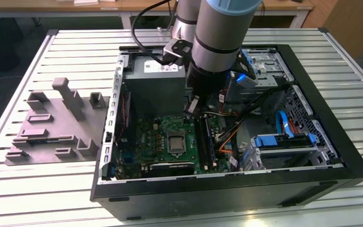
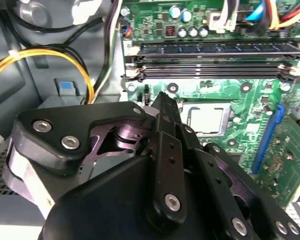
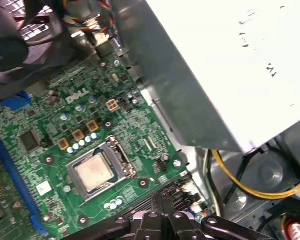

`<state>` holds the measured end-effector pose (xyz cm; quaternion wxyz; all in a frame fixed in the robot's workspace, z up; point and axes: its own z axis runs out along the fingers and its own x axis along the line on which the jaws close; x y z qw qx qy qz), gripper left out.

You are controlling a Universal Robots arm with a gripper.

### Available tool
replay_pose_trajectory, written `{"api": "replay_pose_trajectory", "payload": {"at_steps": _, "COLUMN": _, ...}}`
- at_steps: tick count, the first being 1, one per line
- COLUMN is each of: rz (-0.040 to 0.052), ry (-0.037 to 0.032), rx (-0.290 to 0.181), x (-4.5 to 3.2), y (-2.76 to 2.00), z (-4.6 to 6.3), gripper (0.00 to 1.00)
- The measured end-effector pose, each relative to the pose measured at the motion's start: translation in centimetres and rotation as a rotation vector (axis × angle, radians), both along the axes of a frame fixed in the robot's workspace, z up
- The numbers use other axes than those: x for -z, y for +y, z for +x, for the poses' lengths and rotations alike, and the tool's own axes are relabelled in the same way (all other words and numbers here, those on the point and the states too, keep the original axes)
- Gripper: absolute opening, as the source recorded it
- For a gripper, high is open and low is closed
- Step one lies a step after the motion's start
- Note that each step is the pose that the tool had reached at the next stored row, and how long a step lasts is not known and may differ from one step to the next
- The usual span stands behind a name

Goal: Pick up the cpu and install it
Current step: 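Install the first cpu locking lever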

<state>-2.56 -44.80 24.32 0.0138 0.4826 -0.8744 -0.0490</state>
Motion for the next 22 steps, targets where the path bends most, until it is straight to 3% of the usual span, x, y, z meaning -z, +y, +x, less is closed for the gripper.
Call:
{"api": "replay_pose_trajectory", "payload": {"at_steps": 14, "rz": -0.0001, "ry": -0.0005, "rx": 0.000, "x": 0.53, "y": 1.36, "z": -0.5, "gripper": 0.11}}
{"api": "replay_pose_trajectory", "payload": {"at_steps": 22, "rz": -0.0026, "ry": -0.0053, "rx": -0.006, "x": 0.75, "y": 1.50, "z": -1.3, "gripper": 0.11}}
